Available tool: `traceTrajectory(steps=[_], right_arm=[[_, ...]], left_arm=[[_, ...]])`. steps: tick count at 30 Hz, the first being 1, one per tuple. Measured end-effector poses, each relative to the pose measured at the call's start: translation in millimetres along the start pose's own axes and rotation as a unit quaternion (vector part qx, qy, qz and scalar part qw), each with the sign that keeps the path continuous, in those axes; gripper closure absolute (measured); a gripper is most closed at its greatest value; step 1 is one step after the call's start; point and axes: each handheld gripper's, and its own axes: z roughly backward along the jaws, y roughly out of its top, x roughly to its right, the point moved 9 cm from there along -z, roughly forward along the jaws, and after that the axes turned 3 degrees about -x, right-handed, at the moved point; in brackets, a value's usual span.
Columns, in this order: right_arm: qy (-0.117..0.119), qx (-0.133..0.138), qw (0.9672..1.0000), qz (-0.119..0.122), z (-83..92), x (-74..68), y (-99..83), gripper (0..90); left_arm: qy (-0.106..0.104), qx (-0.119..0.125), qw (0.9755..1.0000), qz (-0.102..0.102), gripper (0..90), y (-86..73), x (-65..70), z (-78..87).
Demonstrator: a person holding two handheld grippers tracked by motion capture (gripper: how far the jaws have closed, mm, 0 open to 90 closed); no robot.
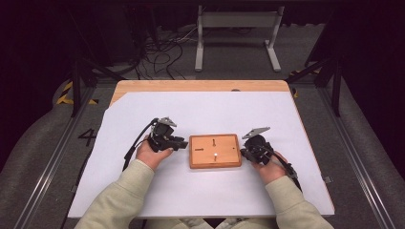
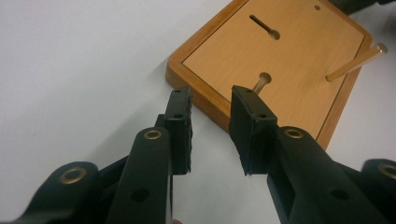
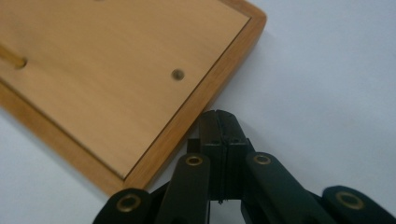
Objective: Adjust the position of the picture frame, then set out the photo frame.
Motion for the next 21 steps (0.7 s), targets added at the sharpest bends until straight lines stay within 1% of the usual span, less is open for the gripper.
traceTrajectory(steps=[1,3,5,6,7,9,10,11,12,13,14,15,16,17,18,19,20,21], right_arm=[[0.015,-0.006,0.9999,0.003,1.7,-7.0,-2.3,90.0],[0.017,-0.007,0.9998,0.005,1.8,-9.1,-2.5,90.0],[0.019,-0.012,0.9996,0.019,2.2,-14.8,-2.3,90.0],[0.019,-0.013,0.9994,0.024,2.2,-15.7,-1.9,90.0],[0.025,-0.01,0.9994,0.022,3.1,-14.0,-0.1,90.0],[0.024,-0.006,0.9995,0.019,4.3,-12.3,1.3,90.0],[0.02,0.0,0.9996,0.019,6.6,-10.0,3.2,90.0],[0.011,0.018,0.9995,0.023,13.5,-5.1,8.4,90.0],[0.011,0.018,0.9995,0.023,13.5,-5.1,8.4,90.0],[0.013,0.025,0.9993,0.023,16.2,-4.5,10.1,90.0],[0.017,0.035,0.999,0.022,19.8,-4.3,12.2,90.0],[0.025,0.056,0.9977,0.028,27.5,-5.2,16.3,87.2],[0.025,0.056,0.9977,0.028,27.5,-5.2,16.3,87.2],[0.028,0.063,0.9971,0.032,29.8,-5.8,18.0,85.8],[0.034,0.074,0.9959,0.04,33.7,-7.5,20.9,84.7],[0.037,0.081,0.9949,0.048,37.3,-9.0,23.6,83.8],[0.043,0.087,0.9939,0.052,41.1,-12.0,26.5,82.2],[0.052,0.096,0.9921,0.062,44.0,-15.9,29.3,80.6]], left_arm=[[0.001,0.001,1.0,0.002,69.1,-0.1,-0.6,0.0],[0.001,0.001,1.0,0.002,69.1,-0.1,-1.3,-0.1],[0.0,0.001,1.0,0.003,69.1,-0.1,-1.6,0.2],[0.0,0.001,1.0,0.003,69.1,-0.2,-1.4,0.8],[0.0,0.004,1.0,0.003,69.0,0.2,-1.4,2.0],[0.001,0.006,1.0,0.004,68.9,0.4,-1.6,2.8],[0.001,0.006,1.0,0.005,68.9,0.3,-2.1,3.9],[0.001,0.007,1.0,0.006,68.7,0.2,-2.6,4.7],[0.002,0.007,1.0,0.005,68.7,0.0,-3.3,5.4],[0.002,0.009,0.9999,0.005,68.6,0.1,-3.7,6.1],[0.003,0.011,0.9999,0.007,68.5,-0.1,-4.0,7.5],[0.002,0.013,0.9999,0.007,68.0,0.1,-3.8,9.5],[0.002,0.013,0.9999,0.007,67.9,0.1,-3.8,9.5],[0.003,0.015,0.9998,0.009,67.9,0.1,-3.3,10.6],[0.003,0.015,0.9999,0.005,67.5,0.1,-3.6,12.0],[0.003,0.016,0.9998,0.007,66.9,-0.1,-3.2,13.1],[0.003,0.017,0.9998,0.006,66.2,-0.1,-3.7,14.0],[0.001,0.018,0.9998,0.006,65.5,0.0,-3.7,14.6]])
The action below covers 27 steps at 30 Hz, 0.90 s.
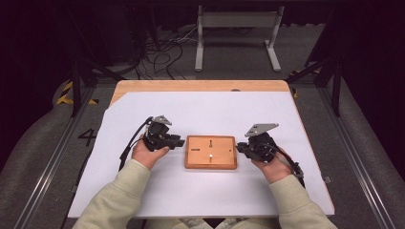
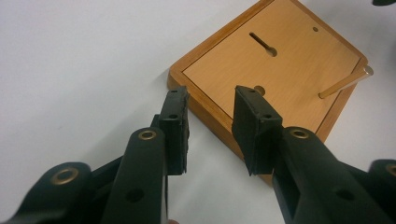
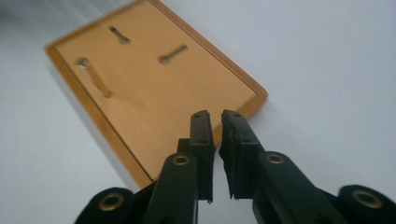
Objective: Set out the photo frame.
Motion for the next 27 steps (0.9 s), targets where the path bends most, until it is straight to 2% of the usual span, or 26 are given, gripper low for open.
traceTrajectory(steps=[4,8,14,18,20,27], right_arm=[[0.027,0.012,0.9991,0.03,2.7,-15.0,10.1,74.4],[0.054,0.019,0.9965,0.061,-0.3,-31.2,19.4,65.9],[0.081,0.018,0.9923,0.092,-13.5,-51.6,29.2,59.3],[0.089,0.008,0.988,0.126,-27.6,-63.8,30.9,60.2],[0.093,0.001,0.9865,0.135,-34.3,-67.6,30.8,61.8],[0.102,-0.015,0.9842,0.144,-51.9,-71.8,29.3,67.1]], left_arm=[[-0.001,0.005,1.0,0.004,62.8,0.7,-2.0,2.1],[0.002,0.008,0.9999,0.01,60.6,0.0,-4.9,2.9],[0.006,0.009,0.9998,0.016,57.3,-0.5,-8.8,3.6],[0.011,0.003,0.9998,0.018,56.7,-1.6,-9.1,1.1],[0.011,0.003,0.9998,0.018,56.2,-1.5,-9.5,0.7],[0.011,0.005,0.9998,0.017,53.6,-1.3,-10.4,0.1]])
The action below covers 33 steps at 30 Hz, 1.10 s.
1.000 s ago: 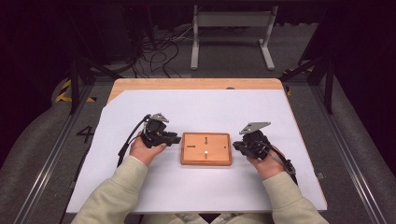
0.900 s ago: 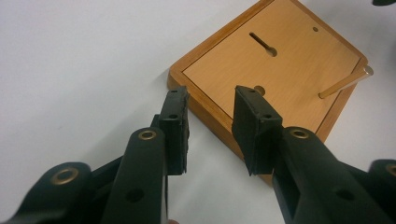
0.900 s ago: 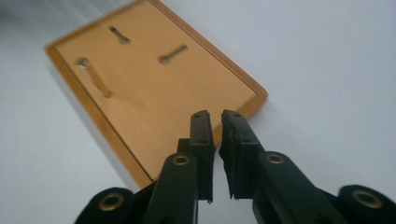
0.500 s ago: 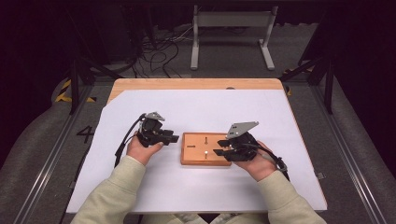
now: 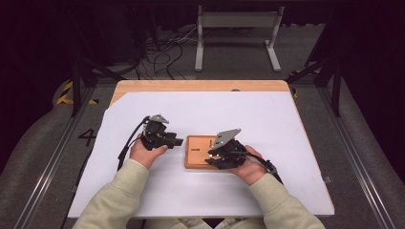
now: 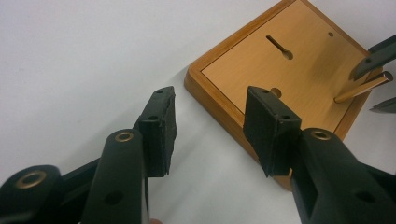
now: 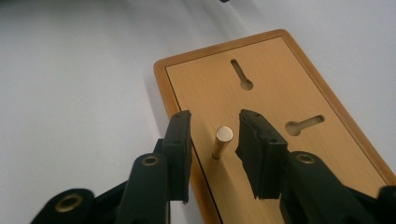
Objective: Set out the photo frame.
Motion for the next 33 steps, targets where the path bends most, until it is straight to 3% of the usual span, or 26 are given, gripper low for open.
traceTrajectory(steps=[6,16,20,27,33], right_arm=[[-0.006,-0.009,0.9999,0.0,-5.0,2.1,-2.3,82.8],[-0.026,-0.014,0.9994,0.02,-4.7,0.5,-2.9,83.5],[-0.048,-0.013,0.998,0.038,-4.7,-2.0,-3.8,83.1],[-0.085,-0.002,0.9917,0.097,-1.6,-13.1,-7.3,83.6],[-0.112,0.0,0.986,0.124,0.9,-23.4,-10.7,83.7]], left_arm=[[-0.001,-0.002,1.0,0.001,55.0,-0.1,-0.5,-0.5],[-0.007,-0.002,1.0,0.003,57.7,0.0,1.2,-0.6],[-0.008,-0.003,1.0,0.001,57.7,0.2,1.5,-0.6],[-0.011,0.001,0.9999,0.003,56.9,2.0,2.3,-0.6],[-0.018,0.016,0.9997,0.003,55.4,6.3,3.5,2.6]])
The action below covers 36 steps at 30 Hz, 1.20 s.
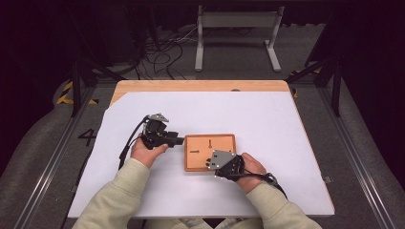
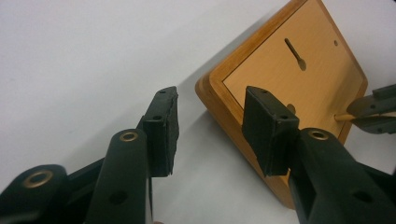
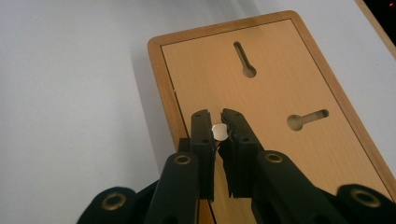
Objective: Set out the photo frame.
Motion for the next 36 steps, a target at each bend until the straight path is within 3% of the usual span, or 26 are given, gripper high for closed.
traceTrajectory(steps=[7,20,26,36], right_arm=[[-0.031,0.0,0.9993,0.019,2.5,-7.3,-0.8,83.8],[-0.082,0.0,0.9954,0.049,4.5,-17.4,-2.1,83.6],[-0.086,0.001,0.995,0.051,4.4,-18.2,-2.1,83.6],[-0.09,0.001,0.9946,0.052,4.7,-18.2,-2.2,83.5]], left_arm=[[-0.009,0.0,1.0,-0.003,51.5,0.7,2.9,-1.1],[-0.058,-0.001,0.9983,-0.005,36.2,1.8,15.9,-10.3],[-0.063,-0.007,0.9979,-0.013,33.6,1.9,21.8,-21.7],[-0.094,-0.013,0.9953,-0.02,31.3,5.6,33.7,-38.1]])
